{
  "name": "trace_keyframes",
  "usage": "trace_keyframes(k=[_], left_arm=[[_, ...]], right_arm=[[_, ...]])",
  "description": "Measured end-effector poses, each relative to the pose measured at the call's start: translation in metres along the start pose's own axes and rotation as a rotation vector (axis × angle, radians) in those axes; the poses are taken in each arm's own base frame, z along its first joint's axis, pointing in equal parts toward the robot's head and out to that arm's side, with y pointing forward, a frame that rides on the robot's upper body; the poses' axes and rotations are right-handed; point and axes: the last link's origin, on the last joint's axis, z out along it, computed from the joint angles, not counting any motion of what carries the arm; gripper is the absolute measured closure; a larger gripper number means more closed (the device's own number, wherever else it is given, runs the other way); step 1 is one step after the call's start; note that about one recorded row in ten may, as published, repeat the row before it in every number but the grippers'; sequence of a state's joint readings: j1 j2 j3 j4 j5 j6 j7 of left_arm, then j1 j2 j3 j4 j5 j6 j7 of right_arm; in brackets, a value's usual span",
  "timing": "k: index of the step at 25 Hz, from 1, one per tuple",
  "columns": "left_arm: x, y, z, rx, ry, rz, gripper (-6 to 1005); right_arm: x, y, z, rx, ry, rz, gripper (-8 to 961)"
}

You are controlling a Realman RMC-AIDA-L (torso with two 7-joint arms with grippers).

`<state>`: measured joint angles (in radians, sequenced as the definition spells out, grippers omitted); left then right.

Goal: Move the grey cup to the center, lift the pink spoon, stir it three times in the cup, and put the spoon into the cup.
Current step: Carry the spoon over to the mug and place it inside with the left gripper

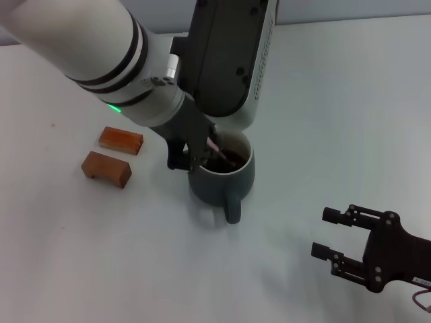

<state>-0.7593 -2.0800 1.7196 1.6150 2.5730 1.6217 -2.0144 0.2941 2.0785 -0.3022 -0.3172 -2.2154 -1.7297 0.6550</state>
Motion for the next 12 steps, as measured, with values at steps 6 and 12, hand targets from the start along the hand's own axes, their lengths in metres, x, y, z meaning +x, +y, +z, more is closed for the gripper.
trace_keyframes(k=[6, 12], left_arm=[[-0.007, -0.008, 0.004, 0.031, -0.029, -0.020, 792], [-0.013, -0.004, 0.001, -0.005, -0.073, -0.031, 787]], right_arm=[[0.000, 0.000, 0.000, 0.000, -0.002, 0.001, 353], [0.000, 0.001, 0.000, -0.001, -0.002, 0.002, 353]])
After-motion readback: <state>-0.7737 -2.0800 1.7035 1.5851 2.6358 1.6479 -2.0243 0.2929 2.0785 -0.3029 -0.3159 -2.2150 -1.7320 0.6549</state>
